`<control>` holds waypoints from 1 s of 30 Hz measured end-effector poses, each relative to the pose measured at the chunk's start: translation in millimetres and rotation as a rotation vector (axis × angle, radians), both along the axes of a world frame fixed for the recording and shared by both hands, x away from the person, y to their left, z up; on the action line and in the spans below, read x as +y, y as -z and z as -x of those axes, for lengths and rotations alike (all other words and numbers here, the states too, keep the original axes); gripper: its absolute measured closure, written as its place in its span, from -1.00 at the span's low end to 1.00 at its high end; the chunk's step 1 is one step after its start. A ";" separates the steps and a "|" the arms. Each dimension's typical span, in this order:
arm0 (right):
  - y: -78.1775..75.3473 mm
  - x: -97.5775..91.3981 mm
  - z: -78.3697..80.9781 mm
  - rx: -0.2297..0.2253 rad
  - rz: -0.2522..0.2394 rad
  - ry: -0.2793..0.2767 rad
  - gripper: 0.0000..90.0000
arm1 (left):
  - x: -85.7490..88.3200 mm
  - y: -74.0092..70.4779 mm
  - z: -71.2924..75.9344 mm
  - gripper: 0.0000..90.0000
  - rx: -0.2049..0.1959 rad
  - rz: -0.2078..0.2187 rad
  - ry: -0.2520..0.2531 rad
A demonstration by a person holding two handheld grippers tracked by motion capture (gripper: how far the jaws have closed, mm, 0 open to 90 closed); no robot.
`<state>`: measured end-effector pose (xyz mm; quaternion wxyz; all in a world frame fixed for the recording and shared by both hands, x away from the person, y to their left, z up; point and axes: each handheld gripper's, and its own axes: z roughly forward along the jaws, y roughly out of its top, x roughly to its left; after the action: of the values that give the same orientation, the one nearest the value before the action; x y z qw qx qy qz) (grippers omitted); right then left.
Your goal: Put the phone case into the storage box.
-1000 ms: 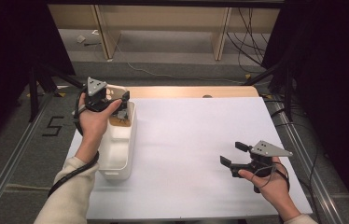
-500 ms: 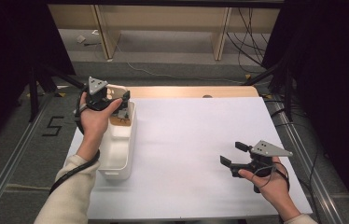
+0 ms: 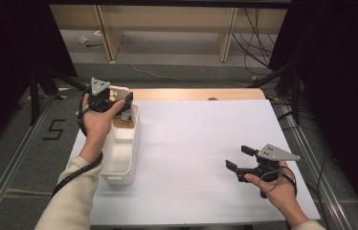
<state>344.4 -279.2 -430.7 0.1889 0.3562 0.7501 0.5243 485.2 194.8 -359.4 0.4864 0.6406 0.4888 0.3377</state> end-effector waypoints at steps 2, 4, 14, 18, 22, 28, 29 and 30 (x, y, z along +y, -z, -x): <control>0.1 0.1 -0.1 -0.001 0.000 0.000 -0.63 | 0.7 0.5 -0.8 -0.76 0.003 -0.002 -0.002; 0.2 0.1 -0.1 -0.001 0.000 0.000 -0.63 | 1.0 0.8 -1.5 -0.76 0.005 -0.003 -0.004; -0.3 -0.4 0.1 0.002 0.001 0.001 -0.63 | 0.7 2.2 -6.0 -0.76 0.012 -0.006 -0.006; 0.0 -0.4 -0.1 0.000 0.000 0.001 -0.63 | 0.9 3.7 -7.8 -0.76 0.019 -0.010 -0.009; 0.3 -0.4 -0.1 0.002 0.000 0.000 -0.63 | 1.2 4.7 -9.6 -0.76 0.023 -0.008 -0.010; 0.2 -0.4 -0.1 0.002 -0.001 0.000 -0.63 | 0.9 5.3 -11.3 -0.76 0.023 -0.007 -0.008; 0.2 -0.5 -0.1 0.002 -0.001 0.000 -0.63 | 1.0 5.6 -11.5 -0.76 0.025 -0.007 -0.009; 0.2 -0.5 -0.2 0.001 -0.002 0.001 -0.63 | 1.3 5.9 -11.7 -0.76 0.026 -0.007 -0.010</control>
<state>344.6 -279.8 -430.9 0.1886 0.3570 0.7496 0.5246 496.9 196.1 -365.3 0.4759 0.6442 0.4974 0.3334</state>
